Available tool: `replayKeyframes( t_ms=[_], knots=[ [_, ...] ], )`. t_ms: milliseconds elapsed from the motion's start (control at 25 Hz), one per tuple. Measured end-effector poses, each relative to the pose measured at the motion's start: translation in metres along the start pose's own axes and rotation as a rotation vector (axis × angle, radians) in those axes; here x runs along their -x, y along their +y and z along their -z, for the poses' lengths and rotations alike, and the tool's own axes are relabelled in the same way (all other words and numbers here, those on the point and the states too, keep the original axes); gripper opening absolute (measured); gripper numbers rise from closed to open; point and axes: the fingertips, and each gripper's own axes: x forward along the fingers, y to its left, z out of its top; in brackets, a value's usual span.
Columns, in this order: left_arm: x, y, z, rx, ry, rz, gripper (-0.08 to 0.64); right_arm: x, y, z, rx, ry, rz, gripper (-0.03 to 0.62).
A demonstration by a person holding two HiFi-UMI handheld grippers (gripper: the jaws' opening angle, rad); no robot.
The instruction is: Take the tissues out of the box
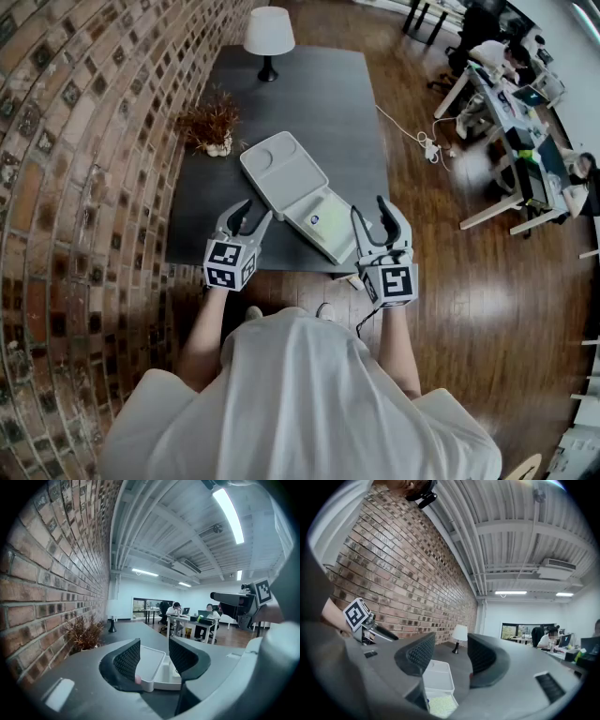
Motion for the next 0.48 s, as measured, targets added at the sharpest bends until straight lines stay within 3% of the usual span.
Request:
replayKeyframes(
  t_ms=[280,480],
  knots=[
    [-0.003,-0.006,0.0,-0.006,0.004,0.023,0.202,0.003,-0.003,0.008,0.059,0.035,-0.075,0.239],
    [-0.003,-0.008,0.002,-0.005,0.005,0.036,0.202,0.003,-0.003,0.025,0.12,0.129,-0.161,0.251]
  ],
)
